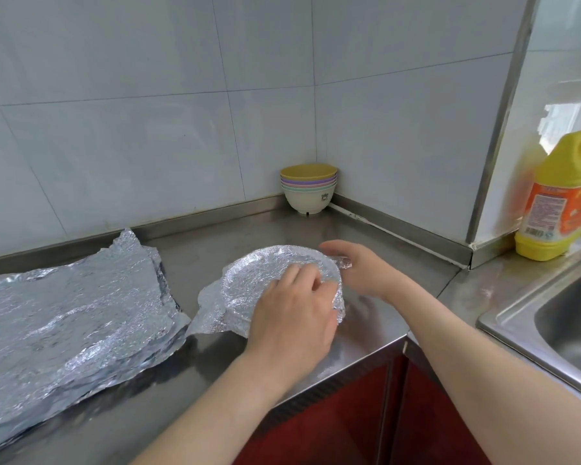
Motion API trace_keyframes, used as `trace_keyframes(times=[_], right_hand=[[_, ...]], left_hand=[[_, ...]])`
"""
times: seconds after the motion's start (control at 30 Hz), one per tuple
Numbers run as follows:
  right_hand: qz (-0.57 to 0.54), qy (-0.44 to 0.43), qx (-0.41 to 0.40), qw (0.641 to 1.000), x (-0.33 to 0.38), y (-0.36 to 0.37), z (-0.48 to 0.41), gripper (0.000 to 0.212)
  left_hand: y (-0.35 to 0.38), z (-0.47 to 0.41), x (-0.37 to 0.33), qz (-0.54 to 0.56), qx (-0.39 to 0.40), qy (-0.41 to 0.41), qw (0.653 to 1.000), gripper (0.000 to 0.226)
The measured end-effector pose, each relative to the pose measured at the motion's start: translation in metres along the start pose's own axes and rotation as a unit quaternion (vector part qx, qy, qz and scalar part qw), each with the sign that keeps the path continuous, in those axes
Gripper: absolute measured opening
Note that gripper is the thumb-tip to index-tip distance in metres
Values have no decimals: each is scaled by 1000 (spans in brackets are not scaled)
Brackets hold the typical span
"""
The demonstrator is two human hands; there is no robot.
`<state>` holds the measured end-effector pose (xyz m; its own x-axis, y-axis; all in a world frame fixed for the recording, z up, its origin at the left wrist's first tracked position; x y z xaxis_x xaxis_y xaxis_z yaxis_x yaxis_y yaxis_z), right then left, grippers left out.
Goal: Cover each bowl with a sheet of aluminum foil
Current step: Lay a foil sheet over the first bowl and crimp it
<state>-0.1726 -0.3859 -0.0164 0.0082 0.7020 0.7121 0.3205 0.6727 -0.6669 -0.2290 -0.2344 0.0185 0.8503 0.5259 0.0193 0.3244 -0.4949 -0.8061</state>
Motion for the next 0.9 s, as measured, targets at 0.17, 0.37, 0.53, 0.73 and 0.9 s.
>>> trace_keyframes(times=[0.17,0.37,0.53,0.73,0.9], right_hand=[[26,-1,-78,997,-7,0,12,18],[73,42,-162,983,2,9,38,37],[88,78,-170,978,15,19,52,32],[-39,51,-68,996,17,39,49,23],[-246,114,-133,953,0,24,48,18]], left_hand=[[-1,3,30,34,-2,-13,999,19],[2,1,37,76,-9,-8,997,23],[6,-7,36,106,5,-7,994,20],[9,-12,40,131,32,-20,991,31],[10,-14,41,122,54,-23,991,32]])
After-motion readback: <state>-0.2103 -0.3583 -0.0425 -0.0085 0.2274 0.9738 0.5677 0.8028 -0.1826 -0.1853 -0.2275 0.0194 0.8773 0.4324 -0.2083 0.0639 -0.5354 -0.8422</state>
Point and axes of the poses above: each hand's wrist, its own z-axis away from the middle knuckle, its own y-axis out of the palm, x = y × z, the point moved 8 cm from there along -z, towards the middle knuckle, and after that the axes turned 1 degree about -y, right-handed, at the moved point
